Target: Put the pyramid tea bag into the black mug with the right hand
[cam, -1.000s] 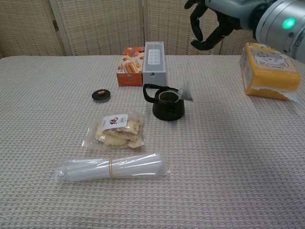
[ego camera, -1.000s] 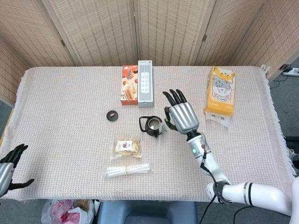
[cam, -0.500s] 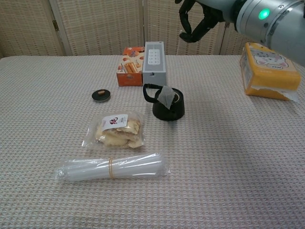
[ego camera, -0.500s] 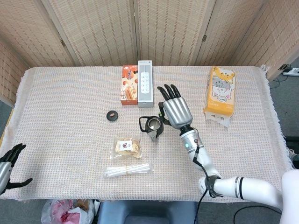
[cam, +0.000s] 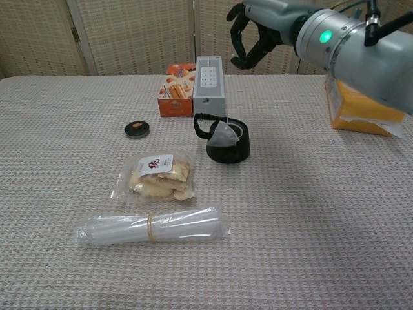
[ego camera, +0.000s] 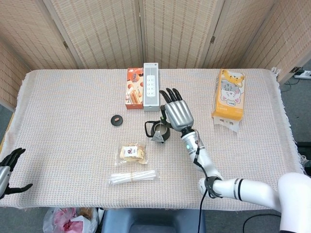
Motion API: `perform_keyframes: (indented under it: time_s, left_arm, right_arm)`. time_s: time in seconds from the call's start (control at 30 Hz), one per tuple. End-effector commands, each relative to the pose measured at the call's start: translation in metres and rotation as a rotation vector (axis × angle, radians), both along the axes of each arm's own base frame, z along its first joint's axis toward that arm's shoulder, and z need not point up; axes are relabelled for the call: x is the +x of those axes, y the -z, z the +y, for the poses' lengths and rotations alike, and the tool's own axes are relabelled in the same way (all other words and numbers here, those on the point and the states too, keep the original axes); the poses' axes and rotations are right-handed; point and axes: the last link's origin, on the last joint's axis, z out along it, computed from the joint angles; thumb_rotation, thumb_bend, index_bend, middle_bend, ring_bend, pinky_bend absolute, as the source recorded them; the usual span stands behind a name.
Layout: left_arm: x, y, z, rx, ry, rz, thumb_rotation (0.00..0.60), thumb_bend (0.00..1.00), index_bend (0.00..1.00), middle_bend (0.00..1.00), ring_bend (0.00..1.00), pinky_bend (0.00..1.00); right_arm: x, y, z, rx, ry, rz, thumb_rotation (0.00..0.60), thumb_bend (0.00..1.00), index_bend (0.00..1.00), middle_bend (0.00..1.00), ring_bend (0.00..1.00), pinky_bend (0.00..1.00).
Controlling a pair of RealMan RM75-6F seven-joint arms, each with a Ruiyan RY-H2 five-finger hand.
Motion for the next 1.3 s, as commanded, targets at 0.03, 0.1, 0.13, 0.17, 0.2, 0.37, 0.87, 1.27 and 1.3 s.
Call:
perform_keyframes:
  time_s: [0.03,0.1,0.13,0.17,0.2,0.37,0.87,1.27,1.3]
  left_arm:
    - [0.000,0.000,0.001,-0.001,-0.001,-0.001,0.600,0.13,0.00,0.09,0.14,0.28]
    - [-0.001,0.000,0.001,-0.001,-0.003,-0.002,0.600,0.13,0.00,0.09,0.14,0.28]
    - [-0.001,0.000,0.001,-0.002,-0.005,-0.003,0.600,0.13,0.00,0.09,0.14,0.28]
    - [-0.001,-0.001,0.002,-0.002,-0.006,-0.004,0.600,0.13,0.00,0.09,0.14,0.28]
    - [-0.001,-0.001,0.002,-0.002,-0.007,-0.004,0.600,0.13,0.00,0.09,0.14,0.28]
    - [-0.002,-0.001,0.003,-0.001,-0.010,-0.006,0.600,0.13,0.00,0.09,0.14,0.28]
    - [-0.005,0.001,0.007,-0.002,-0.035,0.003,0.600,0.13,0.00,0.09,0.14,0.28]
    - [-0.001,0.003,0.002,0.002,-0.018,0.014,0.600,0.13,0.00,0.09,0.14,0.28]
    - [-0.001,0.003,0.002,0.003,-0.017,0.015,0.600,0.13,0.00,0.09,0.14,0.28]
  right_arm:
    - [0.003,-0.001,-0.001,-0.004,-0.004,-0.004,0.600,0.35,0.67,0.10,0.00,0.00]
    - [0.004,-0.002,-0.002,-0.007,-0.004,-0.007,0.600,0.35,0.67,0.10,0.00,0.00]
    - [0.005,-0.003,-0.003,-0.008,-0.005,-0.008,0.600,0.35,0.67,0.10,0.00,0.00]
    - [0.006,-0.003,-0.003,-0.009,-0.004,-0.009,0.600,0.35,0.67,0.10,0.00,0.00]
    - [0.006,-0.004,-0.004,-0.010,-0.003,-0.010,0.600,0.35,0.67,0.10,0.00,0.00]
    - [0.004,-0.003,-0.006,-0.011,0.003,0.000,0.600,0.35,0.67,0.10,0.00,0.00]
    - [-0.013,0.019,-0.013,0.035,0.017,0.047,0.600,0.35,0.67,0.10,0.00,0.00]
    - [-0.018,0.015,0.008,0.036,-0.023,0.075,0.600,0.35,0.67,0.10,0.00,0.00]
    - [-0.017,0.014,0.009,0.037,-0.023,0.071,0.600,0.35,0.67,0.10,0.00,0.00]
